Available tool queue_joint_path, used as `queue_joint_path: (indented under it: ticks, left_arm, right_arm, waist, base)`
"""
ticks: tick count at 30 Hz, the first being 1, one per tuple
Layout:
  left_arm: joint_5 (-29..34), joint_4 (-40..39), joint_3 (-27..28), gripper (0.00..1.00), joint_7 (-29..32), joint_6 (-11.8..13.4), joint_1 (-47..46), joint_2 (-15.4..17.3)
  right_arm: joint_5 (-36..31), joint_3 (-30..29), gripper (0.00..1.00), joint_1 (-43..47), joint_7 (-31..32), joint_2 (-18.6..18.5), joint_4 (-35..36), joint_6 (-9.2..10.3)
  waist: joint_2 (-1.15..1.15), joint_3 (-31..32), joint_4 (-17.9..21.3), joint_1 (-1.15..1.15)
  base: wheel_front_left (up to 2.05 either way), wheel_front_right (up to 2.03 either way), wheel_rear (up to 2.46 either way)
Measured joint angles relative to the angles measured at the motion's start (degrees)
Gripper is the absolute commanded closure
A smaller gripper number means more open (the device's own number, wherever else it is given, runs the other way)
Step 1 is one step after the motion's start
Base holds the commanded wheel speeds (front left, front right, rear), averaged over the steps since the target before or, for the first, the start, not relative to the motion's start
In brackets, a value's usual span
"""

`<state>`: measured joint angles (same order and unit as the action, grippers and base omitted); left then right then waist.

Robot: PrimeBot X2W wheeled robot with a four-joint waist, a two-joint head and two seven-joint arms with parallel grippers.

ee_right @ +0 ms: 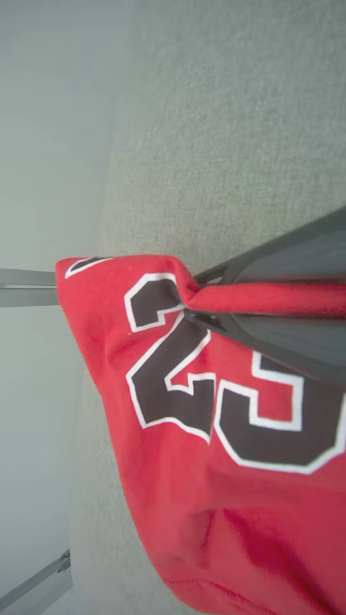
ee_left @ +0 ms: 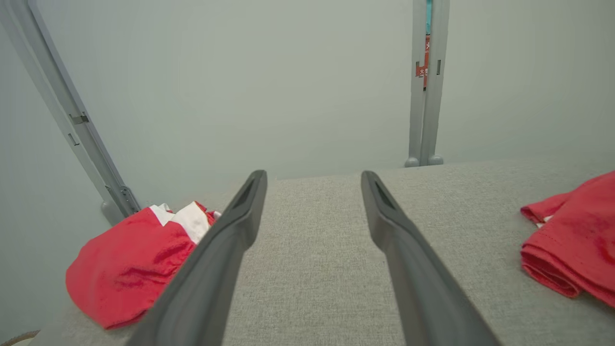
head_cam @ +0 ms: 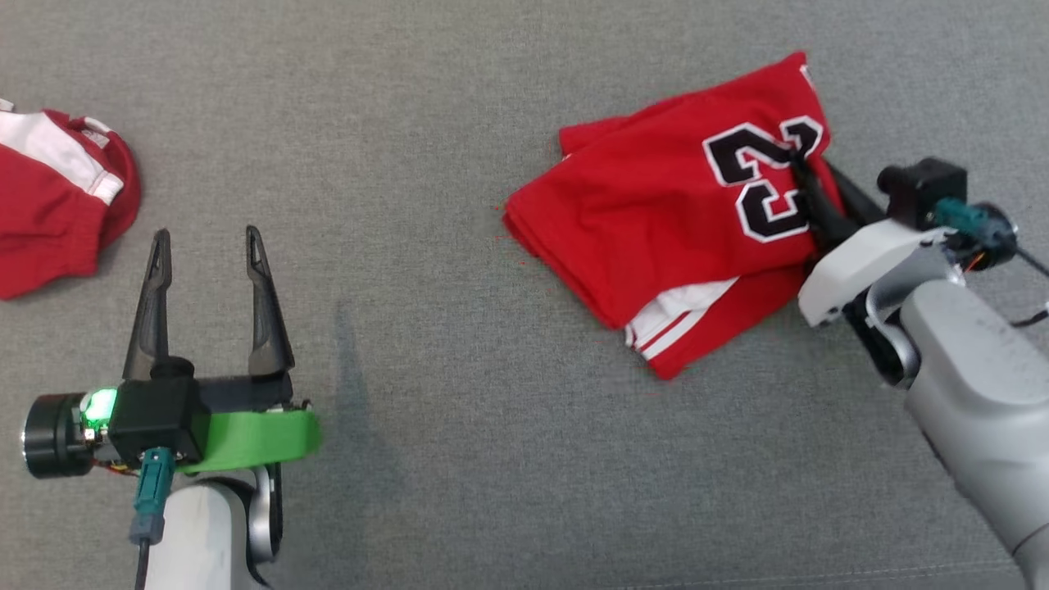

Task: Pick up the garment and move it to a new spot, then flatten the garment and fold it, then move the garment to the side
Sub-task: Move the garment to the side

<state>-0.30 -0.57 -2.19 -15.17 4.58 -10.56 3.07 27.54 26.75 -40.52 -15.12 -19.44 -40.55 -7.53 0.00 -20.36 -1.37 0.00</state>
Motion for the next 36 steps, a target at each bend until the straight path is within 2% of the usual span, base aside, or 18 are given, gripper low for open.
queue_joint_path:
  ticks: [5, 11, 23, 31, 36]
  left_arm:
    - [1.4, -4.6, -0.4, 0.0, 0.0, 1.2, -3.5, 0.5]
    - [4.2, -7.9, -1.4, 0.0, 0.0, 1.8, -7.4, 3.5]
    - [8.1, -13.6, -1.3, 0.0, 0.6, 2.2, -10.7, 9.3]
    - [9.0, -18.2, -1.0, 0.0, 2.1, 2.5, -10.5, 10.5]
    - [9.1, -20.3, -0.7, 0.0, 2.3, 3.1, -10.0, 10.6]
  right_arm:
    - [1.8, 3.5, 1.0, -9.8, 0.0, -6.9, -0.4, 0.0]
    - [5.4, 3.6, 1.0, -17.8, 0.0, -13.0, -0.6, 0.01]
    - [9.3, 0.7, 1.0, -22.9, 0.0, -20.6, -3.7, 0.0]
    - [9.1, 1.3, 1.0, -29.4, 0.0, -21.7, -7.6, 0.0]
    - [8.0, 2.6, 1.0, -34.1, 0.0, -20.6, -12.3, 0.0]
  waist:
    - [0.0, -4.6, 1.2, 0.0]
    - [0.0, -10.5, 4.0, 0.0]
    - [0.0, -21.3, 13.3, 0.01]
    - [0.0, -26.7, 17.4, 0.01]
    - [0.0, -28.5, 18.3, 0.01]
  base:
    - [0.0, 0.0, 0.0]
    - [0.0, 0.0, 0.0]
    - [0.0, 0.0, 0.0]
    - [0.0, 0.0, 0.0]
    - [0.0, 0.0, 0.0]
